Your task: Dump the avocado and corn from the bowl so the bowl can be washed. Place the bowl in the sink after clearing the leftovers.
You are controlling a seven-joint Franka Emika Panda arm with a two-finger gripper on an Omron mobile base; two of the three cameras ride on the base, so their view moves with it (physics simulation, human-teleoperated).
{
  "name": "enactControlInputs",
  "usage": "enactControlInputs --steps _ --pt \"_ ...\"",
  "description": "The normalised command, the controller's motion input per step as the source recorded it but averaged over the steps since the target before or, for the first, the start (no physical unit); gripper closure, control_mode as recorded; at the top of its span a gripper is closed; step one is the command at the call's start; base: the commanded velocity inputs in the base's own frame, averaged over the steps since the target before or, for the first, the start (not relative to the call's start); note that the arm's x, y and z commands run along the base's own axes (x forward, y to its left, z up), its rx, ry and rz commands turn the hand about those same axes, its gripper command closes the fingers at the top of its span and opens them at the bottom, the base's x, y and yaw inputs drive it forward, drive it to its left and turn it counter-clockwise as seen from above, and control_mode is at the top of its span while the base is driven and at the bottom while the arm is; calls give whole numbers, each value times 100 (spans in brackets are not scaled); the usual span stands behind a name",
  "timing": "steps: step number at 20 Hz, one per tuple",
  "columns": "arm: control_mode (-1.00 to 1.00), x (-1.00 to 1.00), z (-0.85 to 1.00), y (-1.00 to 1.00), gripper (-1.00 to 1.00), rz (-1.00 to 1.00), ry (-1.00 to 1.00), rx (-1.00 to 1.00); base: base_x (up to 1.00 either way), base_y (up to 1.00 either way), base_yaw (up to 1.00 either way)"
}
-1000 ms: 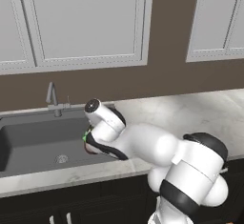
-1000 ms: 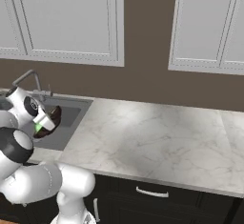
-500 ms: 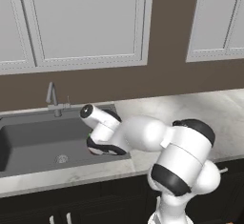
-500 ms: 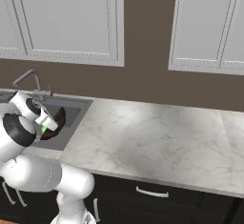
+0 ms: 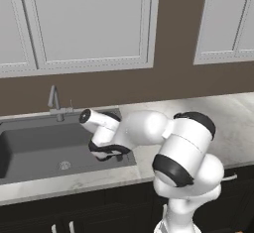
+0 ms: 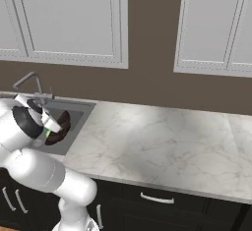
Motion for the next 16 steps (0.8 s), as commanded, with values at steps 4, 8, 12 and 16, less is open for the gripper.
enactControlInputs --steps 4,8,12,16 --pt "-100 4 0 0 100 -2 0 -12 0 0 0" --pt "-100 0 0 0 100 0 0 -14 0 0 0" --pt "-100 0 0 0 100 0 1 -7 0 0 0" --pt "-100 0 0 0 100 0 0 -1 0 0 0"
